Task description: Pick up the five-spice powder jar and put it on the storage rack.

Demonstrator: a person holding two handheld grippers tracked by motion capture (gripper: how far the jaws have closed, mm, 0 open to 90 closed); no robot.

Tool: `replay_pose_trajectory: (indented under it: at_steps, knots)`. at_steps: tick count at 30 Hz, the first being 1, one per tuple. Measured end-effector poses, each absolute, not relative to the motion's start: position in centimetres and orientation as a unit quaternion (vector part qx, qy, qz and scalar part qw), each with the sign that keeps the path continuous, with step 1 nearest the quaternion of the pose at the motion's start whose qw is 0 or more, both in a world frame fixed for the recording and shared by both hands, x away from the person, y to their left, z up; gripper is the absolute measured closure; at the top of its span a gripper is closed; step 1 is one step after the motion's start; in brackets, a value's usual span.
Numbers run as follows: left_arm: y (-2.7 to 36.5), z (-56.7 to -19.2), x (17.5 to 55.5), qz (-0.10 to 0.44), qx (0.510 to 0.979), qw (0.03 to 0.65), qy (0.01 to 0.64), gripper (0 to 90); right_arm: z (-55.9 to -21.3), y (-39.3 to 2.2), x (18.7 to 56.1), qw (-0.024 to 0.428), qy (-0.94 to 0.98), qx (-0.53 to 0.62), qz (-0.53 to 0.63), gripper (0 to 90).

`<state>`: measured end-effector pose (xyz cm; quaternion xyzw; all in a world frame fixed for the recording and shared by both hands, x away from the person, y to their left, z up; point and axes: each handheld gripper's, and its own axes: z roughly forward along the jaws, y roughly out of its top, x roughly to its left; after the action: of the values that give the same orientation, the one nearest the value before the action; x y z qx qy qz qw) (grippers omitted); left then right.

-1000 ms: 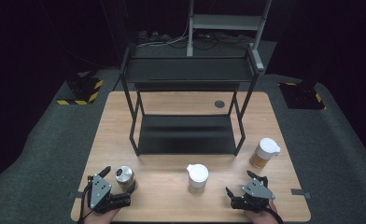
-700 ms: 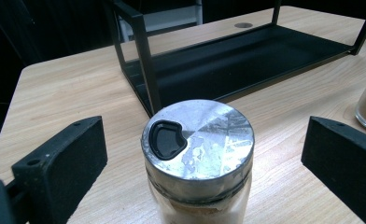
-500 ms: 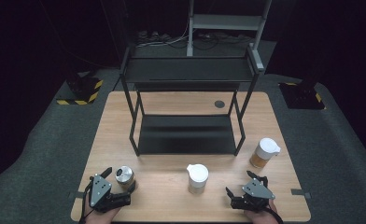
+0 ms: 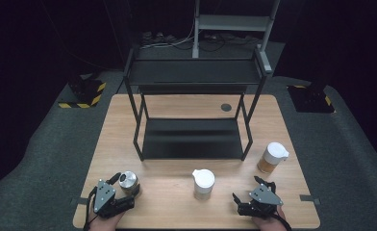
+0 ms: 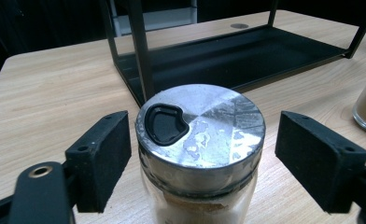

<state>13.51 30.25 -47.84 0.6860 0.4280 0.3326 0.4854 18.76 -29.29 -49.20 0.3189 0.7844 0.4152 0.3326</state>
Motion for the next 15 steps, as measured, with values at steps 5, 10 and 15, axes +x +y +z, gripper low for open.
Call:
replay_pose_trajectory:
  at_steps: [5, 10, 15]
  knots:
    - [30.03, -48.07, 13.53, 0.337, 0.686, 0.487, 0.423, 25.1, -49.21, -29.27, 18.74, 0.333, 0.784, 0.319, 0.415, 0.2]
    - [29.87, -48.23, 13.27, 0.347, 0.681, 0.484, 0.427, 31.0, -49.19, -29.2, 18.73, 0.334, 0.785, 0.318, 0.413, 0.2]
    - [30.07, -48.27, 13.31, 0.344, 0.678, 0.488, 0.428, 33.4, -49.19, -29.19, 18.74, 0.334, 0.785, 0.319, 0.413, 0.2]
